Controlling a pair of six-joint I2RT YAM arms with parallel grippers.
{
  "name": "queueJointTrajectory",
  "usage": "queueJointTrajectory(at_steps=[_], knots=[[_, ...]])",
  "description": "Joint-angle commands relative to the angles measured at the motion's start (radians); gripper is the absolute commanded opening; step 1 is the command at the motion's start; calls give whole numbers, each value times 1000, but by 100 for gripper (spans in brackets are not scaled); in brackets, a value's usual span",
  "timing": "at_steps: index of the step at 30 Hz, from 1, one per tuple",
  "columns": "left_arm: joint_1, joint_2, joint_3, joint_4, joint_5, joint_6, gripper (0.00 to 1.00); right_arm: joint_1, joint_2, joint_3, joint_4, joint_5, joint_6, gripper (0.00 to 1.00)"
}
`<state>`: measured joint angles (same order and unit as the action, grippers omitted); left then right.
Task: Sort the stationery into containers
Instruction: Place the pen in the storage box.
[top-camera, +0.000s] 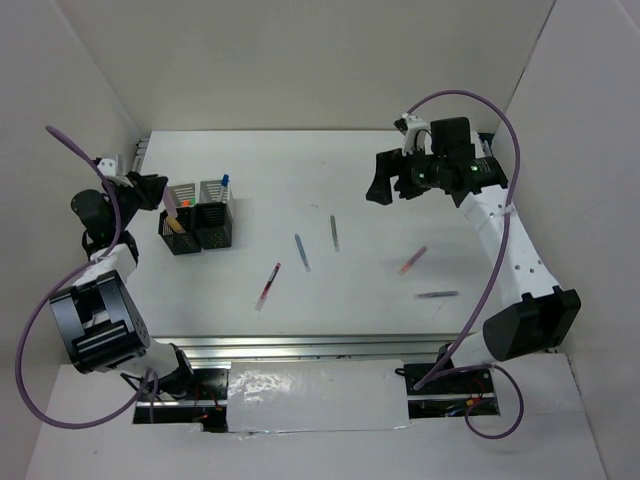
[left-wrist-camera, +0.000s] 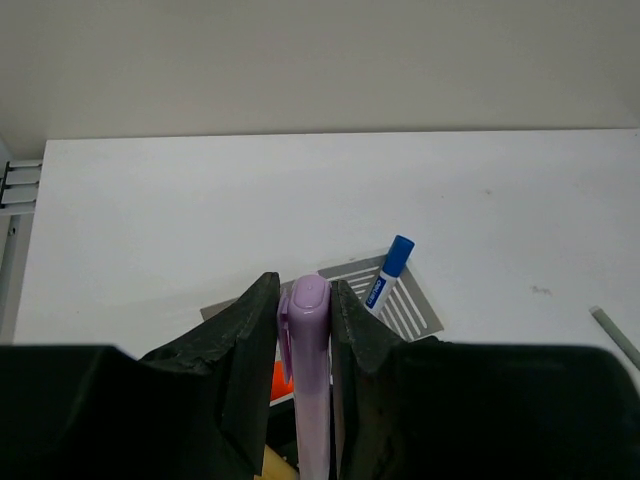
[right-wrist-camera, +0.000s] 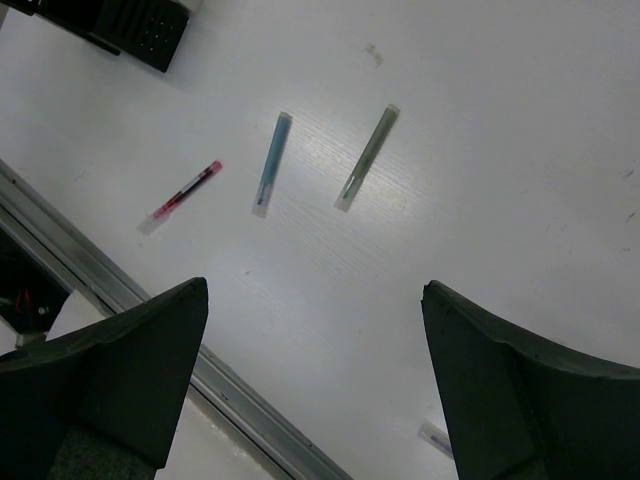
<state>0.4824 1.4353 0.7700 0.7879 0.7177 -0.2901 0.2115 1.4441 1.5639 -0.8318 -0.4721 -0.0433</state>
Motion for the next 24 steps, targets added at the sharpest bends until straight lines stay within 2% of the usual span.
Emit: queueJointTrajectory(at_steps=[1,6,8,9,10,11,12,24], knots=[[-7,25,-11,85,0,83,0,14,2,-4,17,-7,-20,94],[-2,56,-20,76,3,112,3,32,4,1,10,-13,-32,94],[-1,66,-17,62,12,121,10,45,-1,-5,5,-8,-50,94],[2,66,-15,57,14,123,15,54,-2,-8,5,-4,-67,94],[1,66,-12,54,12,121,26,71,-5,-10,0,-2,-79,94],[2,66,-9,48,17,121,26,80,-5,-13,-3,0,-90,94],[4,63,-6,37,19,117,33,94,-4,-18,-6,1,-117,94],[19,-6,-21,5,51,85,52,279,18,-7,-55,38,-338,89]])
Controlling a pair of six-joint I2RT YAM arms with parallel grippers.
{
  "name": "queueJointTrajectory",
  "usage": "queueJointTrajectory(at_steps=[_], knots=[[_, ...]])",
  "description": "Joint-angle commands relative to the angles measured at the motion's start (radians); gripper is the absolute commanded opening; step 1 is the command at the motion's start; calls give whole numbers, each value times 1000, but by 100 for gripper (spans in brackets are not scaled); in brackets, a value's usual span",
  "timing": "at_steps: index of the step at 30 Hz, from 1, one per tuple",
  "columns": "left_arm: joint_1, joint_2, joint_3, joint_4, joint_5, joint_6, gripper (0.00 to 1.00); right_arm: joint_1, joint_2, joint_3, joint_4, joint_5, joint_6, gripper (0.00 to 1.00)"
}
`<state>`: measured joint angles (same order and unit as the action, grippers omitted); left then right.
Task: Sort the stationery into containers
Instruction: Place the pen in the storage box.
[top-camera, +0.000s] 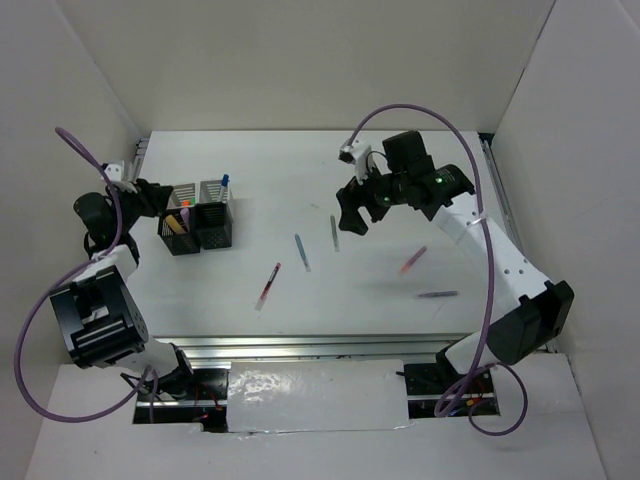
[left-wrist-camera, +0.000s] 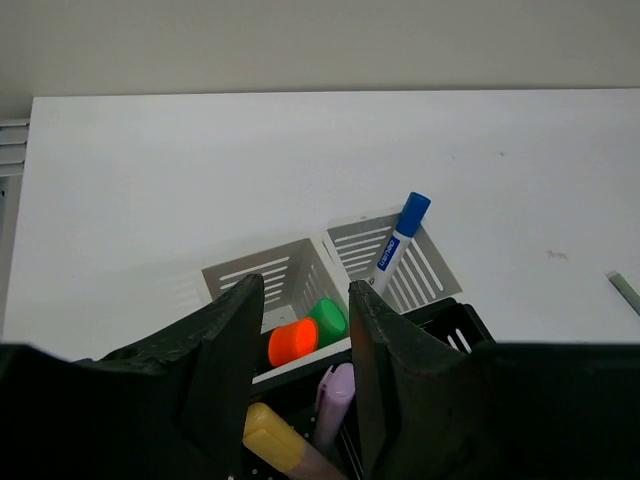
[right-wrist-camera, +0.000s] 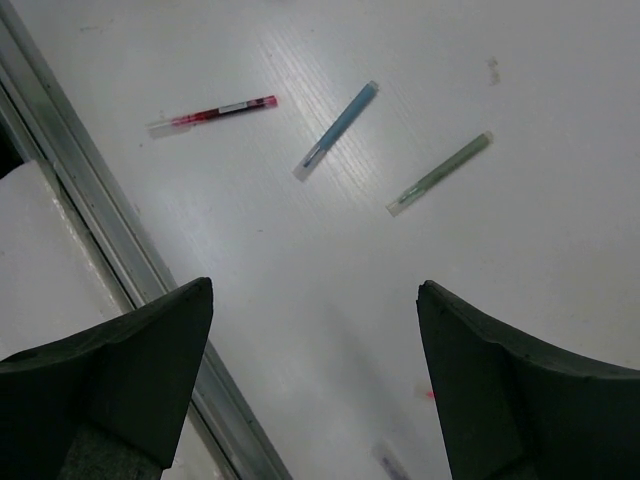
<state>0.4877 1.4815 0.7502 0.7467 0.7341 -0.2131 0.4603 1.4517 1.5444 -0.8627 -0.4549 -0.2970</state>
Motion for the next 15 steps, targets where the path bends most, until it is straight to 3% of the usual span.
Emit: queueJointTrajectory(at_steps=[1,5,9,10,11,15], knots=[[18,-55,-2,43,43,6,52,38,13,14,-21,25,-96,88],[46,-78,11,22,74,-15,52,75,26,8,-9,39,-149,85],[75,-133,84,-45,77,-109,53,170,32,-18,19,79,-273,73],[75,-139,125,-111,76,-126,54,188,35,-32,24,82,-318,70],[77,-135,237,-311,80,-124,55,208,41,-38,25,88,-423,61],[86,-90,520,-790,197,-26,60,276,96,-41,-8,49,-704,49]])
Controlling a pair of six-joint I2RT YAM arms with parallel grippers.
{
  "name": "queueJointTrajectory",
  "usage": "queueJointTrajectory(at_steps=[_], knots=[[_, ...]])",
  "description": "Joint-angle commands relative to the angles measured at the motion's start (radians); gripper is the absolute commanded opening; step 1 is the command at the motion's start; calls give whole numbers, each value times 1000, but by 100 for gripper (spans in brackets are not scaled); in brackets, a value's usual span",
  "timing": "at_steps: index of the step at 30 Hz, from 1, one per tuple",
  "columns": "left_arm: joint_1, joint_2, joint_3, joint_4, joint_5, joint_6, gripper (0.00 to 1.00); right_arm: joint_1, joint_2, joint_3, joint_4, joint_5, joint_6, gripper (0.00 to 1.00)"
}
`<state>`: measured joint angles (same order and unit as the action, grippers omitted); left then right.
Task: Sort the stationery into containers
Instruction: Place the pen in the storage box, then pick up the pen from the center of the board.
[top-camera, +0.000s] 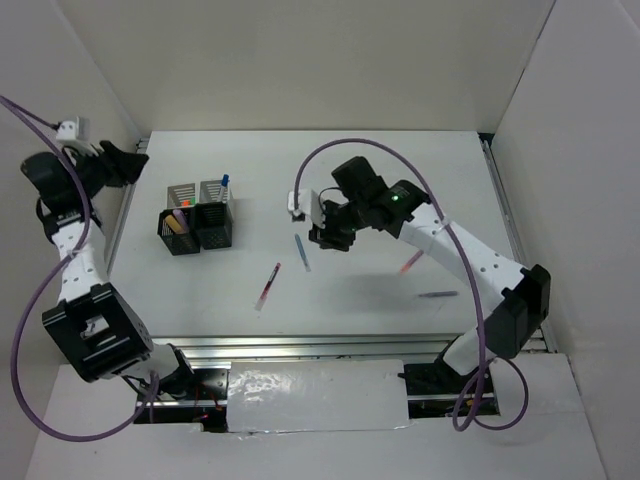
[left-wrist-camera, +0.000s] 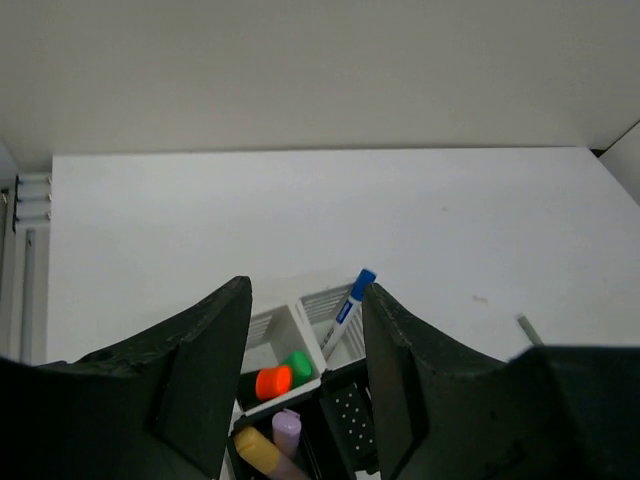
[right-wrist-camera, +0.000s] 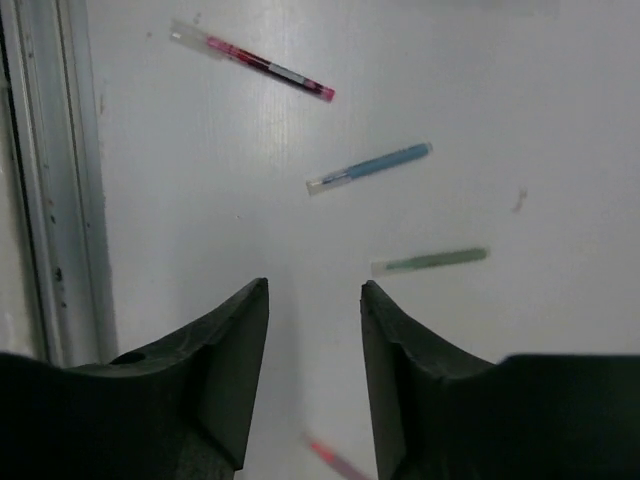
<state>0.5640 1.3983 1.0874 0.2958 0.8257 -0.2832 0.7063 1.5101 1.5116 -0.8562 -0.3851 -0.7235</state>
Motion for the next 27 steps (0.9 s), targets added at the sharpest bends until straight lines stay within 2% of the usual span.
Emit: queueJointTrajectory(at_steps=[1,2,3,7,9,15,27], knots=[[16,-4,213,-392,124,48,60,48,76,5,-23,-35,-331,47],[31,-4,251,-433,153,61,61,59,97,15,-27,-46,-429,45],[39,-16,259,-486,206,65,61,70,120,39,-27,-60,-471,43],[83,-82,232,-527,254,61,62,139,277,166,-40,-66,-624,41],[97,-126,215,-549,271,65,67,159,387,272,-61,-64,-643,41],[146,-205,149,-593,303,61,68,200,617,462,-118,-86,-737,40],[172,-196,151,-623,335,36,67,259,729,437,-210,-49,-879,38]])
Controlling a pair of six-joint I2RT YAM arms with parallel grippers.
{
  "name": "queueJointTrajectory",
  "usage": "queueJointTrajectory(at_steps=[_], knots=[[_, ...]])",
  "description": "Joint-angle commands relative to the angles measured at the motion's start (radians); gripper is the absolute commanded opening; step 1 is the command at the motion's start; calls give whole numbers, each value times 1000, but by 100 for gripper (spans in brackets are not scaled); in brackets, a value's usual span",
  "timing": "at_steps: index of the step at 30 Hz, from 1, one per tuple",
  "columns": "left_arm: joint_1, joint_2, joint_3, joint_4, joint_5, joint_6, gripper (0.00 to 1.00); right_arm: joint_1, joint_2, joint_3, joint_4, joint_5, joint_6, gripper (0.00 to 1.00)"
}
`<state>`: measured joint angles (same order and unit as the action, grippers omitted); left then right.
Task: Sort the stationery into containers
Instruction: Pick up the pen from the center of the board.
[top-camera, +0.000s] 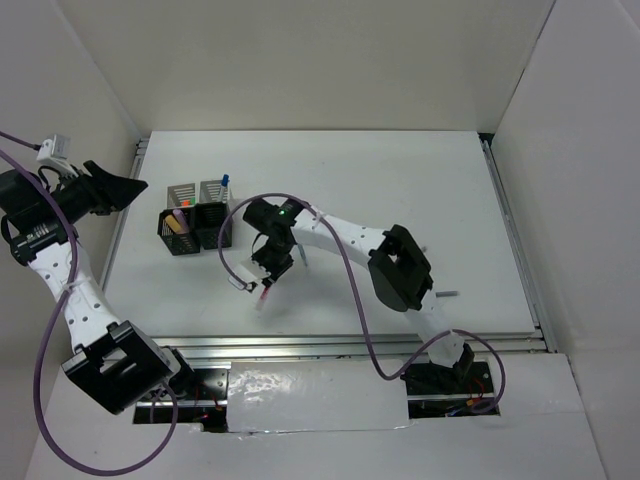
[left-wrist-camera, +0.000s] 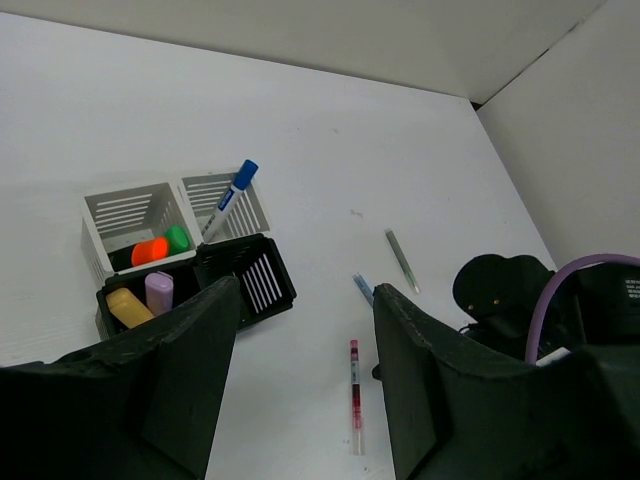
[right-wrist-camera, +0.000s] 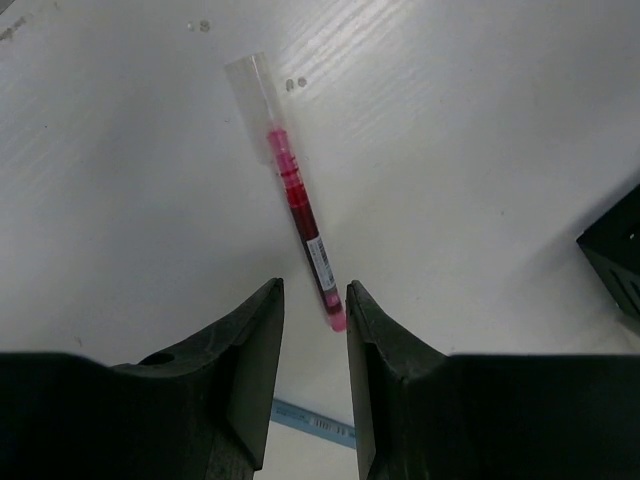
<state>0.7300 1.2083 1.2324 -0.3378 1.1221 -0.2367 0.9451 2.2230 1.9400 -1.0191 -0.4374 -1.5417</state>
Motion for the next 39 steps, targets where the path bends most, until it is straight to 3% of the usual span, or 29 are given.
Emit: queueJointTrajectory(at_steps=[1,21,27,35,39], knots=[[6,-4,3,13,38,-12,68,18,23,13,-50,6,-63,38],[31,23,26,-90,58,86,68,20,178,155,-122,134,-150,35],[31,43,16,-64,64,47,68,29,141,89,-119,173,-205,34],[49,85,53,-138,77,72,68,69,205,134,-182,301,-251,26],[60,54,26,-115,108,79,67,75,205,119,-184,307,-232,15]])
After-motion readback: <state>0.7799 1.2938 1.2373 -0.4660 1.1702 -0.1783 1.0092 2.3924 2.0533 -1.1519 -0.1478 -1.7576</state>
